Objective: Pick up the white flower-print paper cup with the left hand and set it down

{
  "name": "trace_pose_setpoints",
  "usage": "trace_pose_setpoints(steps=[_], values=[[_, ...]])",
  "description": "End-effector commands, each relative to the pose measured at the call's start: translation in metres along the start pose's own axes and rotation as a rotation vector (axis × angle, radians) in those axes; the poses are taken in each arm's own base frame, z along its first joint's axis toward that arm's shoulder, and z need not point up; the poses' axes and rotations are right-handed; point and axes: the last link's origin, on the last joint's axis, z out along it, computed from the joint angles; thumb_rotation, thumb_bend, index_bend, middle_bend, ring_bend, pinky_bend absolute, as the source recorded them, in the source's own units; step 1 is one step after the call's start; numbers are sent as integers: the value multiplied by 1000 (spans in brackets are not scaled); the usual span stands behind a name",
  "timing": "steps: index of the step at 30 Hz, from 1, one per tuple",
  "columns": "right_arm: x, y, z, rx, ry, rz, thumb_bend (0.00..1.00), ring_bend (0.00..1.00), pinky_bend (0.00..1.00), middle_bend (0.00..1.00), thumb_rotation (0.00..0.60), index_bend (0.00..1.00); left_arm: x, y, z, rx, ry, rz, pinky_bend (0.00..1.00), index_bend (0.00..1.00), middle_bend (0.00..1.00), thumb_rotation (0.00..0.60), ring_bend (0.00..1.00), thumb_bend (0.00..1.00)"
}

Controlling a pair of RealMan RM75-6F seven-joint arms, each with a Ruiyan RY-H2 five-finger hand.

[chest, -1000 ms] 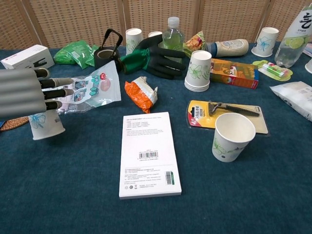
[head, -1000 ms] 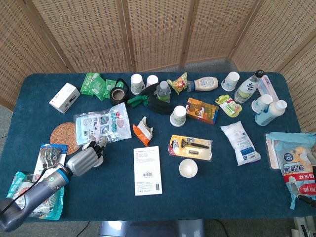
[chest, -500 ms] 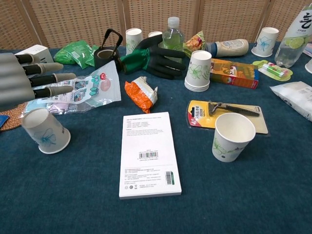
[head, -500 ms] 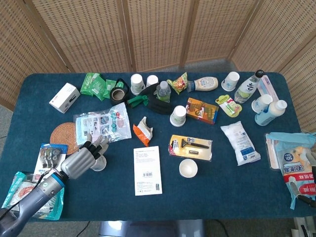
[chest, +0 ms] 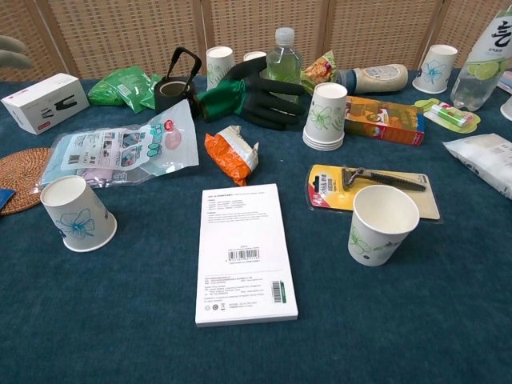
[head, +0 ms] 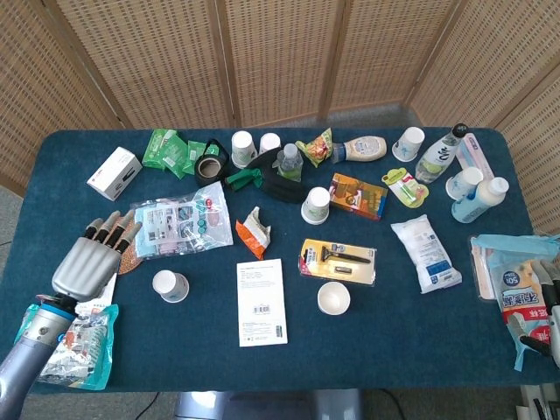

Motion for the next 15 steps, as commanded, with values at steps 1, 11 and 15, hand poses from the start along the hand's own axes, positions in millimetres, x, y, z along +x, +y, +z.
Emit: trace_pose_setpoints(steps=[1, 11, 15], values=[[1, -2, 8, 4, 4, -18, 351, 0, 0, 0, 528, 0, -2, -30, -24, 123, -58, -197, 201, 0, 0, 600, 0, 410], [0, -14, 22, 41, -5, -40, 351, 0, 0, 0, 537, 0, -19, -75, -82, 331, -89, -383, 186, 0, 0, 598, 0, 410], [-3, -16, 23, 39, -16, -42, 352, 0, 0, 0, 533, 0, -22, -87, -101, 399, -74, -411, 172, 0, 0, 599, 0, 410]])
